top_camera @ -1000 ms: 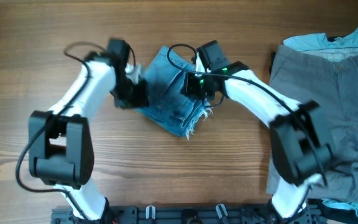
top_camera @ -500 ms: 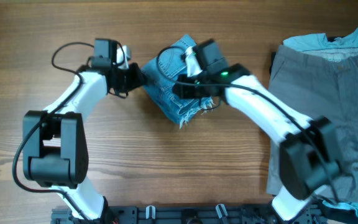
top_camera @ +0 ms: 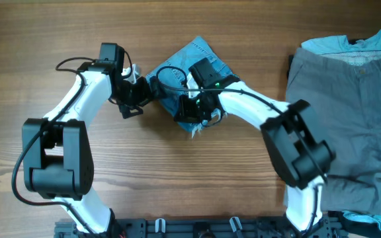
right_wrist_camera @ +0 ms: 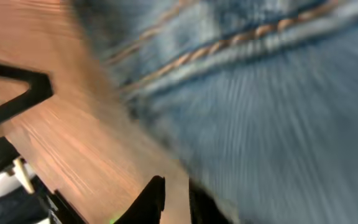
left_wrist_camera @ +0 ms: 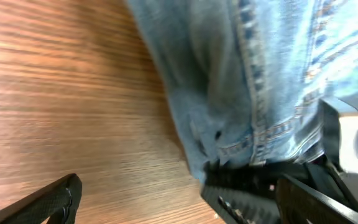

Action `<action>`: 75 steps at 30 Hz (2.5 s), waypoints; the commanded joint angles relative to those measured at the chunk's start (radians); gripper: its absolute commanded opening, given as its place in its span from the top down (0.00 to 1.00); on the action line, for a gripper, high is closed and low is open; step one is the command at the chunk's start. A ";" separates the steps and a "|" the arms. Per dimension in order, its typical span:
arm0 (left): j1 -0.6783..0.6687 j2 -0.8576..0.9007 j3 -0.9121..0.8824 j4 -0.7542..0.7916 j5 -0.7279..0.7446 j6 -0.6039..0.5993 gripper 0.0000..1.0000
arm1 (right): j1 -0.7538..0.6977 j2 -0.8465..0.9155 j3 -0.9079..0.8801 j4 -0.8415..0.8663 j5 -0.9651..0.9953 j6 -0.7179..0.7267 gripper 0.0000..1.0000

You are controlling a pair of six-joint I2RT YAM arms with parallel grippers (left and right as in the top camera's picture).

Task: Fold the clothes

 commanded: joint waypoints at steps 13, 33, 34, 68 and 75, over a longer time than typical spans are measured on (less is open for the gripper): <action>-0.056 0.051 -0.080 0.183 0.117 -0.058 0.00 | -0.085 -0.449 -0.007 -0.072 0.493 -0.025 0.65; -0.099 0.113 -0.085 0.307 0.151 -0.162 0.00 | -0.155 0.027 -0.007 -0.061 0.368 0.222 0.94; -0.115 0.131 -0.085 0.338 0.151 -0.187 0.00 | -0.155 0.027 -0.007 -0.063 0.367 0.217 0.94; 0.466 -0.002 0.145 0.369 0.352 -0.015 0.96 | -0.193 -0.582 -0.005 -0.327 0.453 -0.158 0.88; 0.620 0.216 0.145 0.560 0.311 -0.101 0.96 | -0.193 -0.554 -0.007 -0.355 0.452 -0.148 0.89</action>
